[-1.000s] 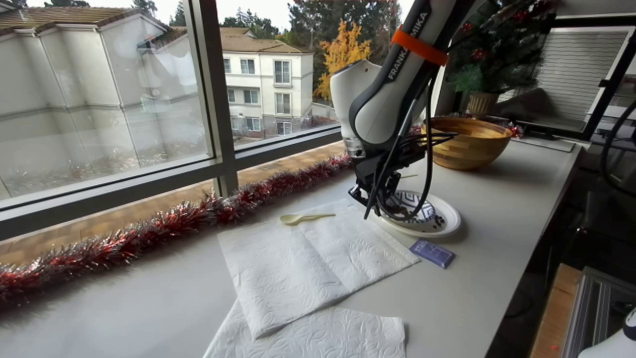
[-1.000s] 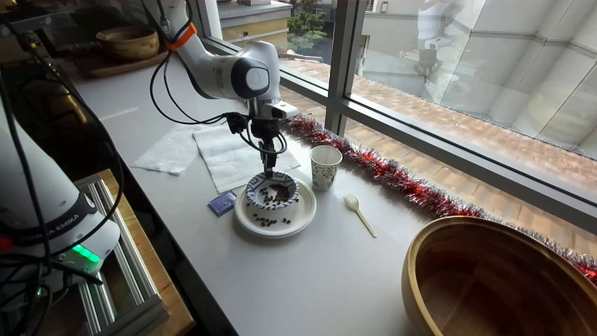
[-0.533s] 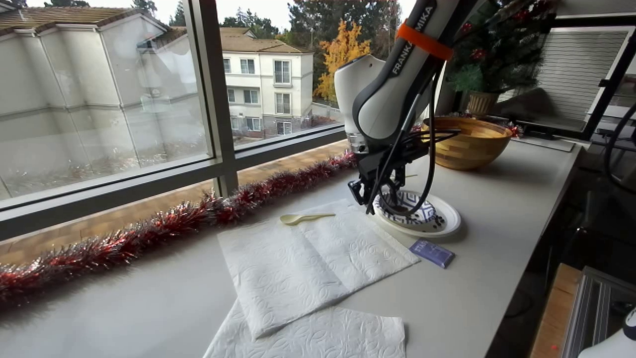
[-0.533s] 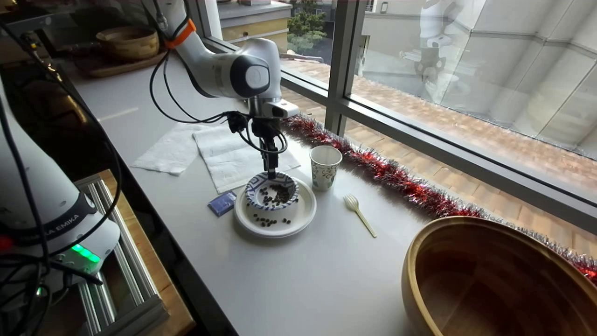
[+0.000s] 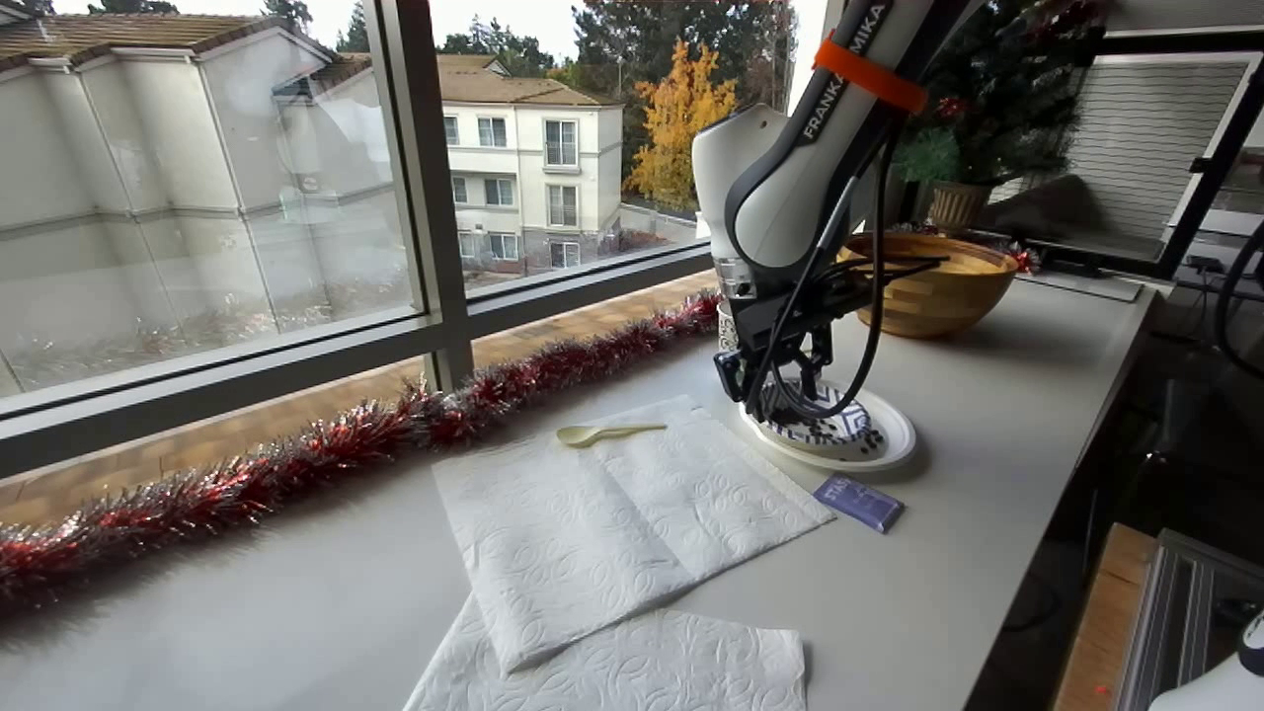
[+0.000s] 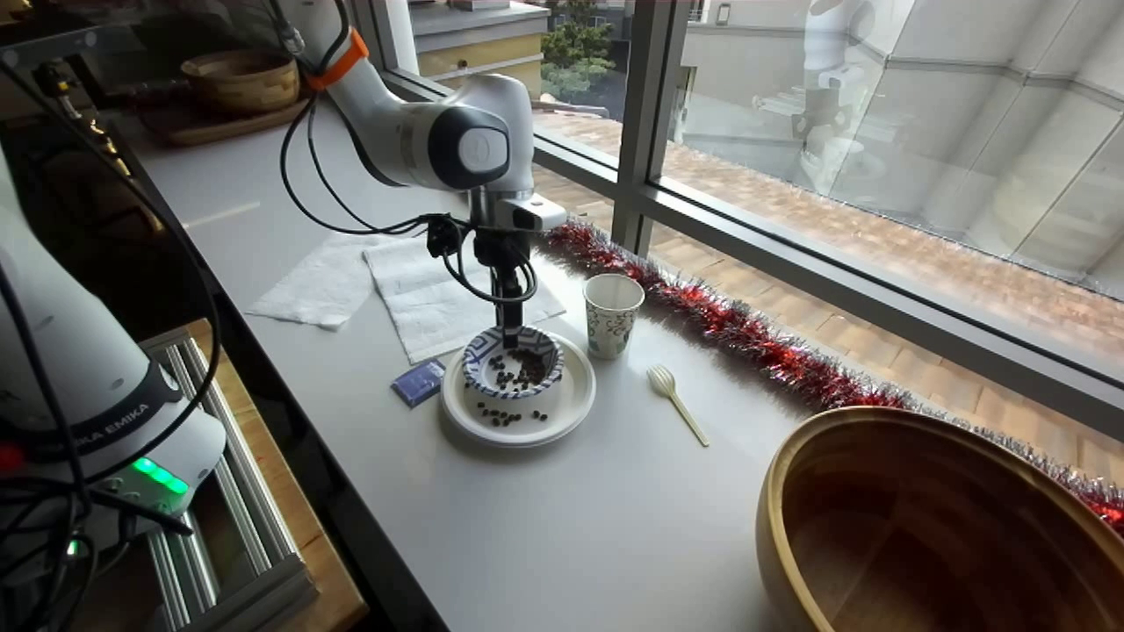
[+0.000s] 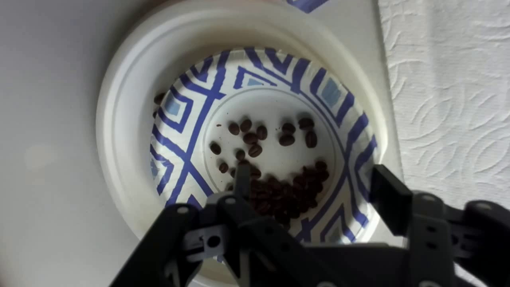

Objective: Pour the contents in the smaller bowl on to the plate

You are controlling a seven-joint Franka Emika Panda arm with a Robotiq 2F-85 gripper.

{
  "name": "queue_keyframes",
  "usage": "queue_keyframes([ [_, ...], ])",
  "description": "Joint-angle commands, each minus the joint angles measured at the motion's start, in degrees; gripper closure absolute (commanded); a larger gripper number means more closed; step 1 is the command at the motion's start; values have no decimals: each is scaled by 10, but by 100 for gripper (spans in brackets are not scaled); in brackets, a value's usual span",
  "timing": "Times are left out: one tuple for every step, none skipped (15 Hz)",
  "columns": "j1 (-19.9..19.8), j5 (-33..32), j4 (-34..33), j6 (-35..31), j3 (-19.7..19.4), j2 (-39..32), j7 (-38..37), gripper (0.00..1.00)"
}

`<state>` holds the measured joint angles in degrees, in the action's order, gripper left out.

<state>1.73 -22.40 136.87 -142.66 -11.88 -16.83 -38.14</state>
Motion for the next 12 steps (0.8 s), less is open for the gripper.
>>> queue_keyframes([
  [-10, 14, 29, -2, -6, 31, 13, 22],
  [-14, 17, 31, -1, -5, 33, 18, 23],
  [-16, 17, 31, -2, -5, 33, 18, 21],
  [-17, 16, 29, -7, -5, 29, 17, 21],
  [-18, 18, 28, -11, -4, 26, 20, 20],
  [-19, 18, 25, -13, -3, 21, 19, 18],
  [-19, 21, 21, -13, -1, 16, 22, 18],
  [-18, 23, 21, -18, 0, 13, 23, 17],
  [-18, 24, 21, -22, 2, 11, 26, 17],
  [-16, 21, 20, -29, 1, 9, 24, 17],
  [-15, 20, 18, -32, 2, 6, 24, 18],
  [-12, 16, 17, -38, 0, 2, 19, 20],
])
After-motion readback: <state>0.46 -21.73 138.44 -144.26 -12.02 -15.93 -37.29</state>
